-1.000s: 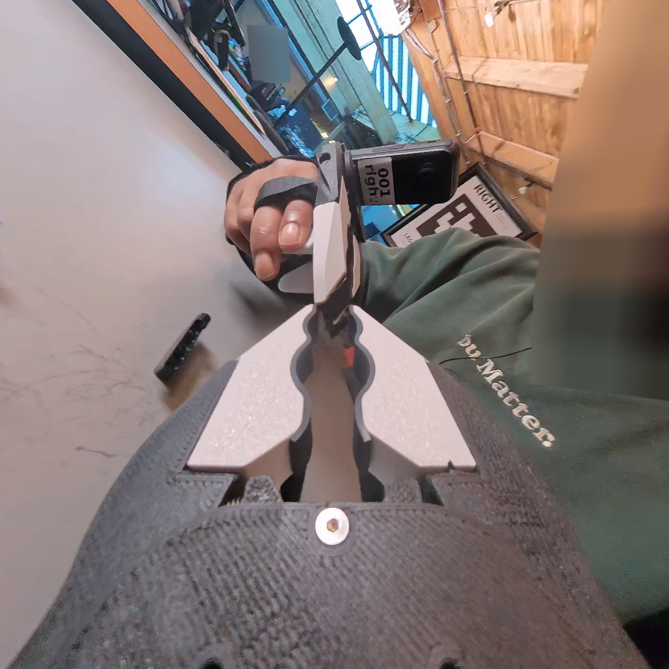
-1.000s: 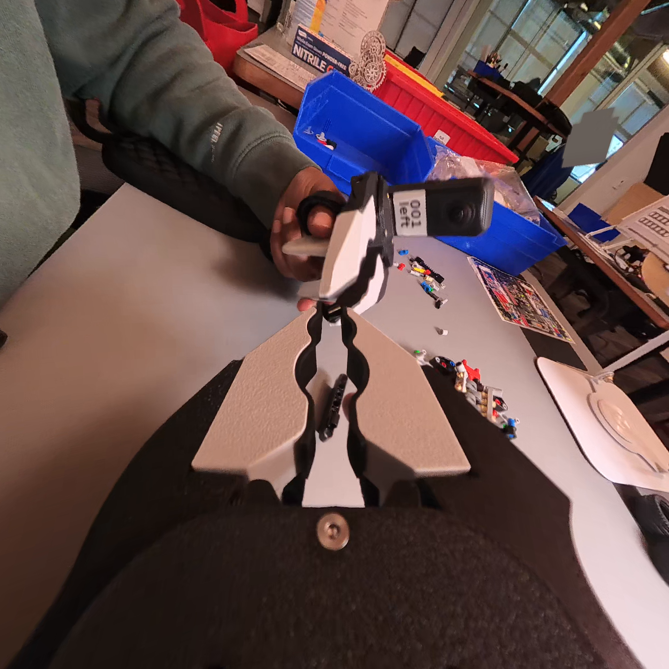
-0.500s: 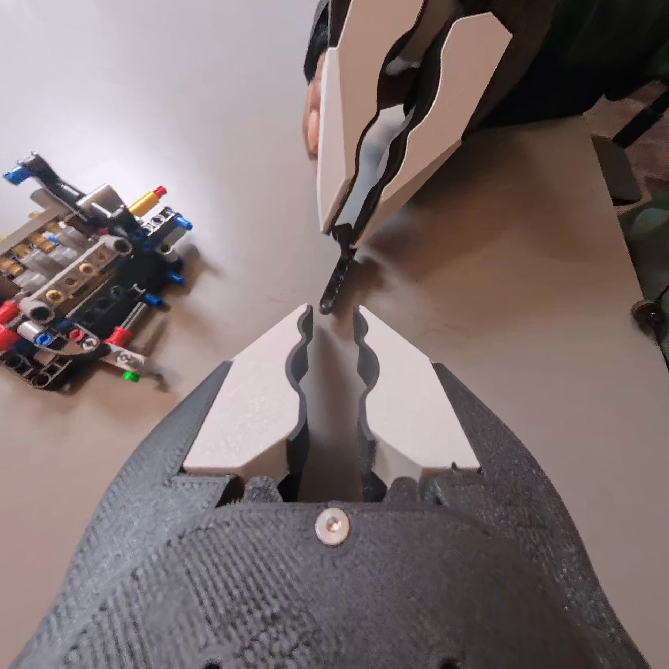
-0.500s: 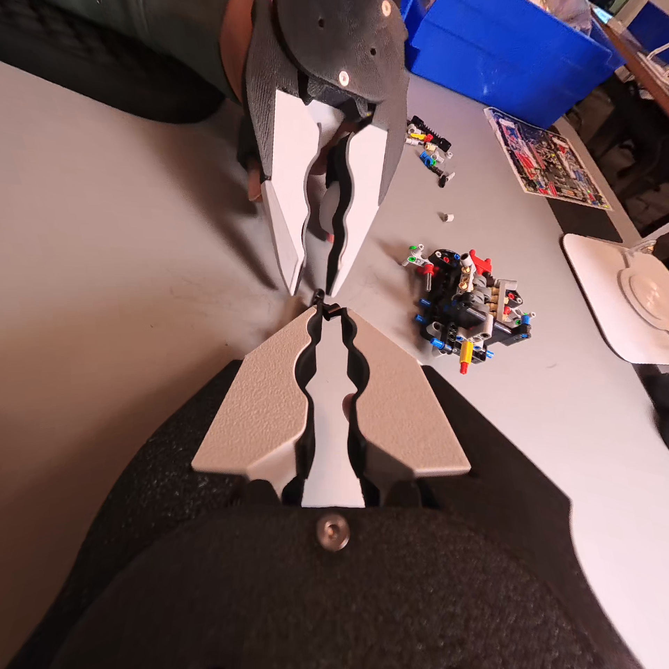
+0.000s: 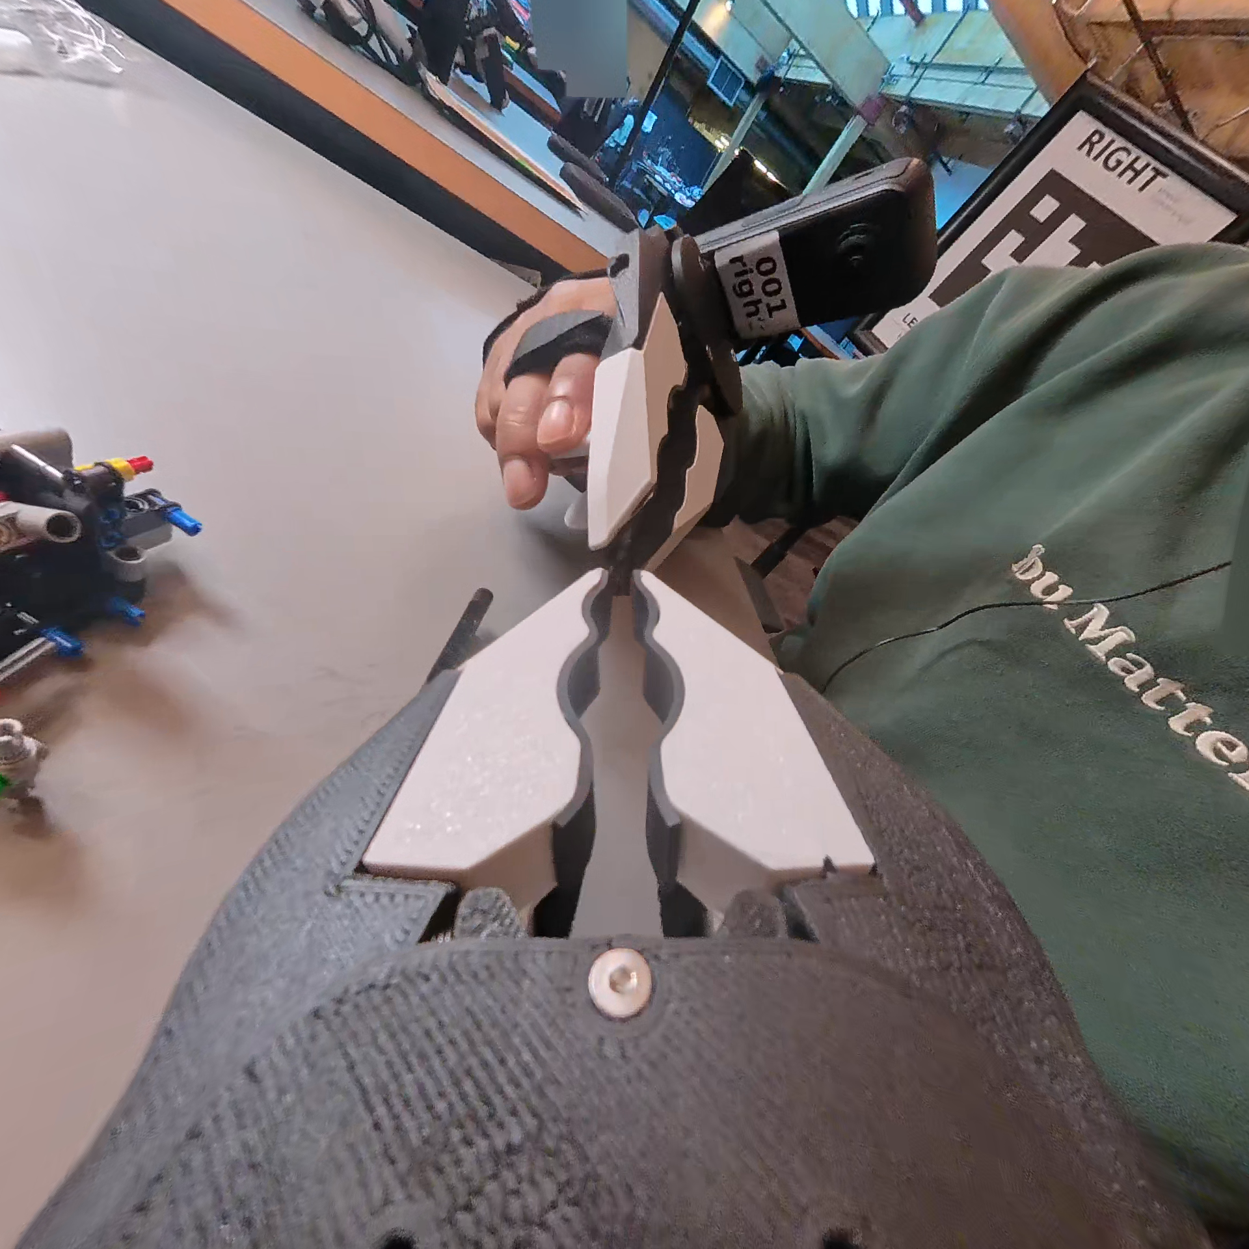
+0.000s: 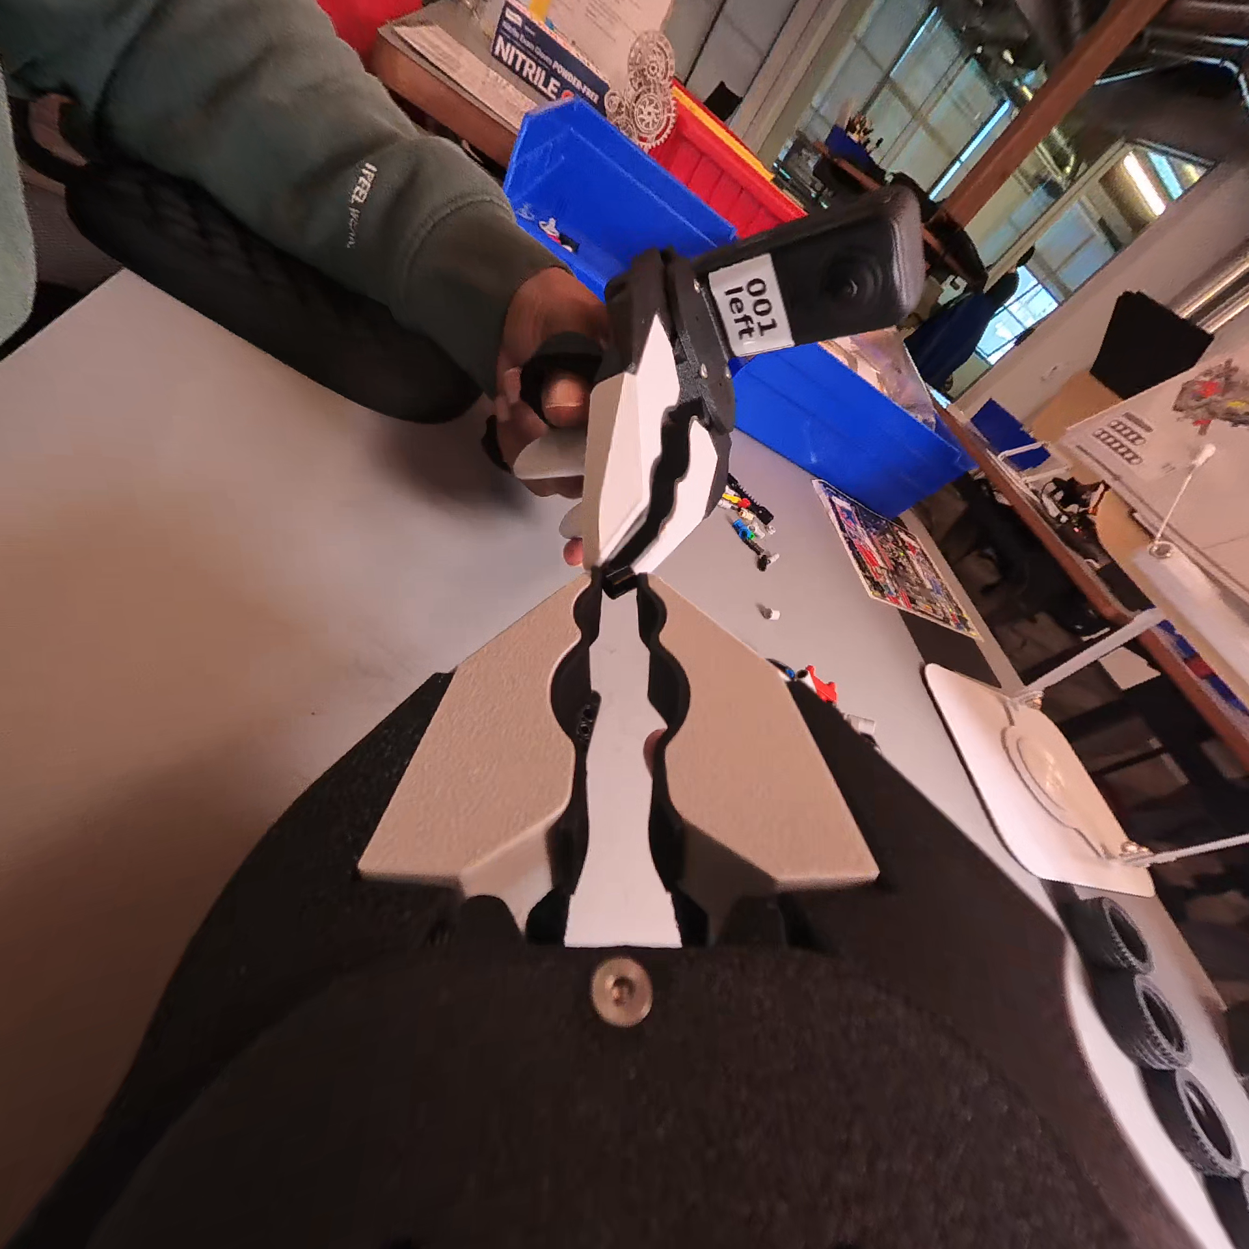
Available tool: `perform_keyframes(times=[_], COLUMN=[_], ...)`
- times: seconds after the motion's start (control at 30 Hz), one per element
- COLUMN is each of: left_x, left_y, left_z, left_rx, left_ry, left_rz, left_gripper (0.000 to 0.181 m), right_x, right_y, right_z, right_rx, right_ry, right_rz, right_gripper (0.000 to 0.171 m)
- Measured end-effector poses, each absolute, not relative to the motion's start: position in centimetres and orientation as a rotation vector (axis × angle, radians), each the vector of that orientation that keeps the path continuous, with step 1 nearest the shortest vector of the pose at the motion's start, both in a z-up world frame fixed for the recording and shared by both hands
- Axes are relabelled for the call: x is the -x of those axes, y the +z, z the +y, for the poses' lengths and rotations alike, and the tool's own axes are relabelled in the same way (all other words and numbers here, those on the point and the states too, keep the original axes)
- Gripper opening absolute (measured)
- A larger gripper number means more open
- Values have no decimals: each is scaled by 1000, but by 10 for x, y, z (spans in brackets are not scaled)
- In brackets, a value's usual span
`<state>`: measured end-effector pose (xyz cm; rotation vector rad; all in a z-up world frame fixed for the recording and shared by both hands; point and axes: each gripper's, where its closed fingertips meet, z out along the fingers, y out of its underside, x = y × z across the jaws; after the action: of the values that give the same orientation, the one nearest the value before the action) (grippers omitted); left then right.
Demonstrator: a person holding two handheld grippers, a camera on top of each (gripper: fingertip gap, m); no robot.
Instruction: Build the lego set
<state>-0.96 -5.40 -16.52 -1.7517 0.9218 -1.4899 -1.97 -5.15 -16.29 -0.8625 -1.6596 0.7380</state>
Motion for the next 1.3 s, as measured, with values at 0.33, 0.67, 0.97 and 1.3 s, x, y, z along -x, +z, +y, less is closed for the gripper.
perform_keyframes(times=[0.33,0.67,0.97,1.3], left_x=[10,10,9,34], left_y=[-163,-176,-180,-221], left_z=[-60,-49,-47,-30], left_rx=[1732,1673,1638,1854], left_ry=[-1514,-870,-721,-692], left_rz=[949,1191,1248,1252], left_gripper=[3,3,3,31], right_x=[20,16,18,10], right_y=[-157,-175,-171,-180], right_z=[-56,-50,-49,-24], right_rx=[779,1178,1234,1381], right_ry=[667,1085,1150,1030], right_rz=[-1650,-1651,-1604,-1628], right_gripper=[8,22,6,5])
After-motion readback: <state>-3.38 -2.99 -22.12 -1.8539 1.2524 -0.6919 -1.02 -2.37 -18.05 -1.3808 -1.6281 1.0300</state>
